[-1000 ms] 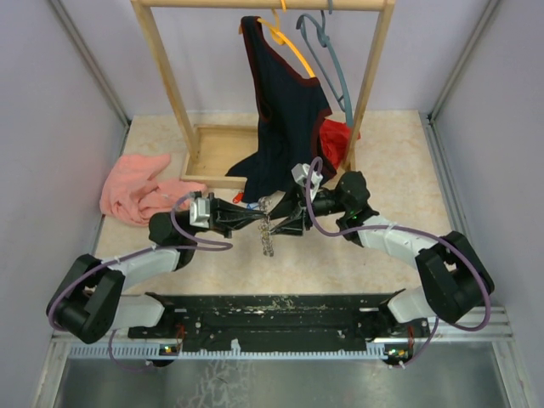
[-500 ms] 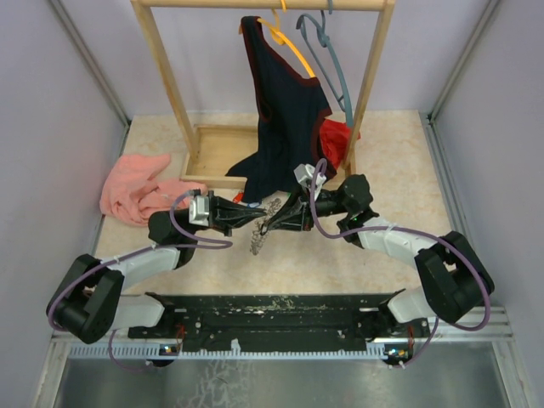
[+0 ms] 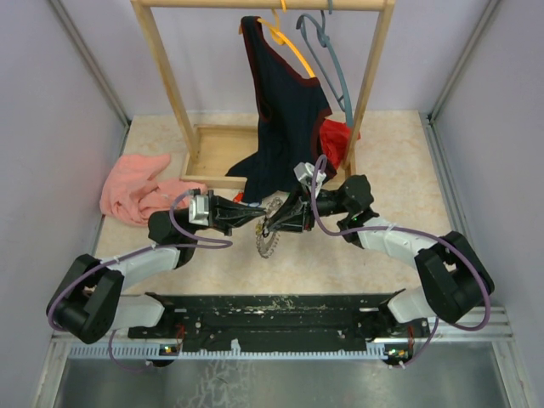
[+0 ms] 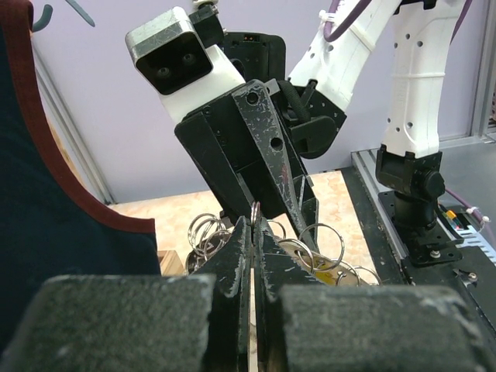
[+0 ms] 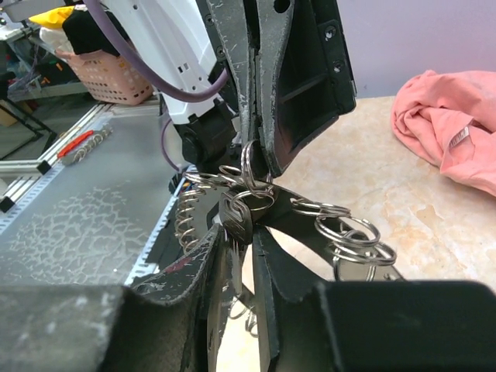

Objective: Remove the keys from the keyring

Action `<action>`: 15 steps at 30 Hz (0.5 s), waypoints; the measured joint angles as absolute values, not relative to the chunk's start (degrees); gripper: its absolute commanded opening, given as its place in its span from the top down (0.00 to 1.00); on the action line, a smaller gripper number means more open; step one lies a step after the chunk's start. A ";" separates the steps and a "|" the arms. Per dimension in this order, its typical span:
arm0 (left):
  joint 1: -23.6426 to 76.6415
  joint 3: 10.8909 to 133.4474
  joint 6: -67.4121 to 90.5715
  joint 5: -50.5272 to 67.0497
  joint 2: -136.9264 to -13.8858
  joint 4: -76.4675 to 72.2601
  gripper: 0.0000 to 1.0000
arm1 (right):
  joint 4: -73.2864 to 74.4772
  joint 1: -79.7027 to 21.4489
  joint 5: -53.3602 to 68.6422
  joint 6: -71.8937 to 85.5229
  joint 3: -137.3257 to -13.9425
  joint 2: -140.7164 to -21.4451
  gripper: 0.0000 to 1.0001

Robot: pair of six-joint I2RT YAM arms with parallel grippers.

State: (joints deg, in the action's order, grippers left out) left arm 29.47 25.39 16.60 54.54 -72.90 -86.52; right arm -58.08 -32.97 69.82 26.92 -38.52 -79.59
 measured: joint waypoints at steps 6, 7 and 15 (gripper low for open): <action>29.47 26.17 16.71 54.48 -72.93 -86.52 1.00 | -59.24 -32.97 69.47 29.78 -38.52 -79.68 0.73; 29.50 26.41 16.71 54.46 -72.93 -86.54 1.00 | -59.29 -32.97 69.32 30.26 -38.52 -79.75 0.73; 29.47 26.61 16.71 54.43 -72.97 -86.54 1.00 | -60.62 -32.97 68.16 34.22 -38.52 -80.88 0.73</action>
